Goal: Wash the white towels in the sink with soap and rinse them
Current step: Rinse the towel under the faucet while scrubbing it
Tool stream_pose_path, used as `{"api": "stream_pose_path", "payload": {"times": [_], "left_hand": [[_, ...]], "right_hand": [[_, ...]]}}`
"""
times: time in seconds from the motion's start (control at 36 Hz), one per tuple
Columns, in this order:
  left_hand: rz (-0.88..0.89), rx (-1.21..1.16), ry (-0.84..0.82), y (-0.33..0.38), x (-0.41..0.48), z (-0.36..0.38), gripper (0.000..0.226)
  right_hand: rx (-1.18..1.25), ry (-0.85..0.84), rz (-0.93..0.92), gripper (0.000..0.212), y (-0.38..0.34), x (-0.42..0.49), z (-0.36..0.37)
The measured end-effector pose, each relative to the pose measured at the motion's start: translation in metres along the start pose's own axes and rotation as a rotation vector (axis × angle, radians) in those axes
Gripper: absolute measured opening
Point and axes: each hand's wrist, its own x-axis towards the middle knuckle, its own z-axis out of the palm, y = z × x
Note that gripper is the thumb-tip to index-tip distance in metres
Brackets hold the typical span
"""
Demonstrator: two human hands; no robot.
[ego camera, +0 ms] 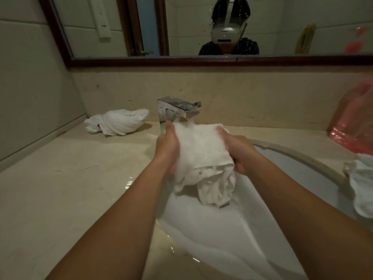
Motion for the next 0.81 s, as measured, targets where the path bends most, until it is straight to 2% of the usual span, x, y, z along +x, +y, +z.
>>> {"api": "stream_pose_path", "payload": {"times": [0.11, 0.19, 0.33, 0.47, 0.56, 0.69, 0.81], "left_hand": [[-0.020, -0.240, -0.042, 0.003, 0.001, -0.003, 0.058], [-0.023, -0.244, -0.065, 0.004, -0.007, -0.002, 0.057], [-0.063, -0.160, -0.092, -0.006, -0.001, 0.000, 0.090], [-0.077, 0.005, -0.071, -0.006, 0.000, 0.002, 0.089], [0.018, 0.166, -0.009, -0.007, -0.003, 0.008, 0.080], [0.114, 0.023, 0.046, -0.005, -0.006, 0.013, 0.067], [0.235, 0.134, 0.000, -0.013, -0.010, 0.025, 0.065]], "right_hand": [[-0.035, 0.001, -0.126, 0.039, -0.004, -0.004, -0.007], [0.016, -0.035, -0.037, 0.044, 0.002, -0.001, 0.000], [0.172, -0.131, 0.028, 0.049, 0.005, -0.004, 0.020], [0.369, -0.149, -0.021, 0.055, 0.005, -0.006, 0.017], [0.416, -0.138, -0.024, 0.053, 0.003, -0.005, 0.016], [0.244, 0.046, -0.100, 0.059, 0.006, -0.003, 0.029], [-0.023, 0.158, -0.132, 0.065, 0.014, -0.014, 0.054]]}}
